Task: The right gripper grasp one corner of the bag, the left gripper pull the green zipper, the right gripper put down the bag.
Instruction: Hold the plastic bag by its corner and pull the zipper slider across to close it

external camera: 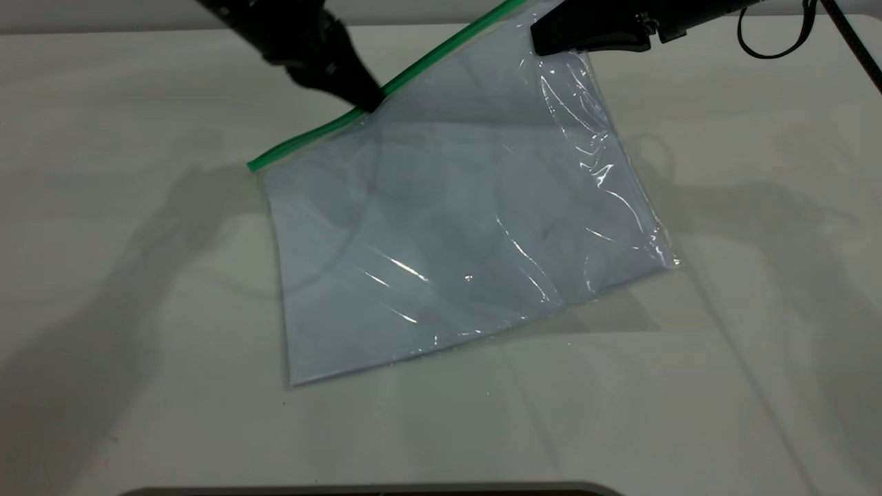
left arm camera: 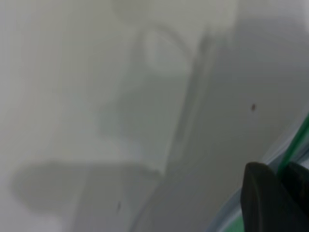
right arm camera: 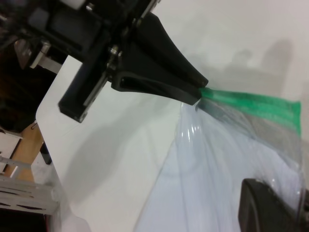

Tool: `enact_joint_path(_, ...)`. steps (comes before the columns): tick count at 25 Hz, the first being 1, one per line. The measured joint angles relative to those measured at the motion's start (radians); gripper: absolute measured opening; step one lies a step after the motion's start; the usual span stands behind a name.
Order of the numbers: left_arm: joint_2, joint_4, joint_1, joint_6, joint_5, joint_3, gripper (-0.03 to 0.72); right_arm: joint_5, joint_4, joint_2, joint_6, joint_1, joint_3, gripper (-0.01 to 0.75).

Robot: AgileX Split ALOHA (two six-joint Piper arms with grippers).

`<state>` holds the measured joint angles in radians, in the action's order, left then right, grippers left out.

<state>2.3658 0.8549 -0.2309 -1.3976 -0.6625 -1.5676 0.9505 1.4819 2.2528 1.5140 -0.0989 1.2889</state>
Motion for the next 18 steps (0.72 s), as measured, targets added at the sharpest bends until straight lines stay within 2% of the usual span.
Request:
enact_joint_path(9,0.033,-0.099,0.075,0.055,-0.003,0.000,0.078,-0.008,0.008,0.000,0.006,0.001,0.000,0.034)
enact_joint_path(18,0.042,-0.268,0.132,0.158,-0.049,0.000,0.083,-0.008,0.015,0.000,0.006,0.001,0.000,0.034)
